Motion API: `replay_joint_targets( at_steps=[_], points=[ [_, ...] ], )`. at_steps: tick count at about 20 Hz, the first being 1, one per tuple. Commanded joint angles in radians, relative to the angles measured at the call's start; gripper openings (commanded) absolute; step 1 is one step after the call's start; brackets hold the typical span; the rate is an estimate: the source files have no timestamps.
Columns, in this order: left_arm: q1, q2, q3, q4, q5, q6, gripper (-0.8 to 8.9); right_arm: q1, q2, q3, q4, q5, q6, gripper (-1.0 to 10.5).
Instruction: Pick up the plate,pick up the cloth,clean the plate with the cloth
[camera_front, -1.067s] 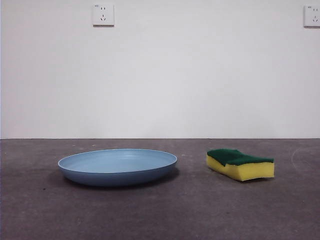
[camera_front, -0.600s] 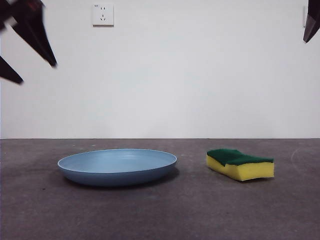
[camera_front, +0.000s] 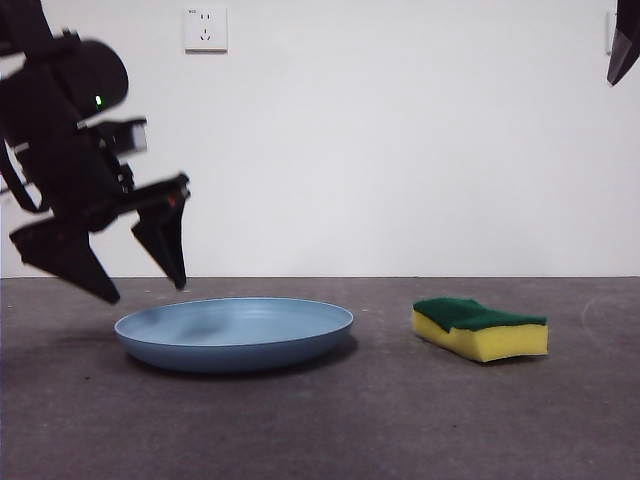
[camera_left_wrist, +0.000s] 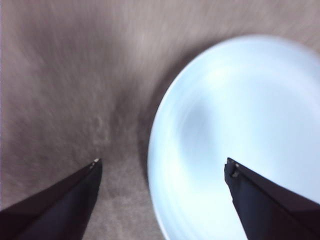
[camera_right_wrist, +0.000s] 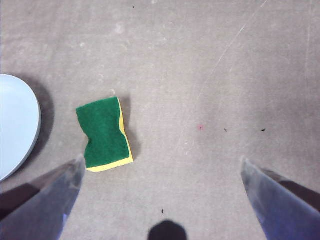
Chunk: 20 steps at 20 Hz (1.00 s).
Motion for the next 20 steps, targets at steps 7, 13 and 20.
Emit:
replay_joint_targets(
  at_steps=[7, 13, 20],
  points=[
    [-0.006, 0.089, -0.003, 0.013, 0.003, 0.007, 3.95, 0.003, 0.000, 0.003, 0.006, -0.002, 0.014, 5.3],
    [-0.020, 0.089, -0.003, 0.020, 0.051, 0.035, -0.09, 0.003, 0.000, 0.003, 0.006, -0.096, 0.010, 5.3],
    [-0.021, 0.070, -0.003, 0.027, 0.048, 0.061, -0.09, 0.022, 0.006, 0.010, 0.006, -0.183, -0.008, 5.3]
  ],
)
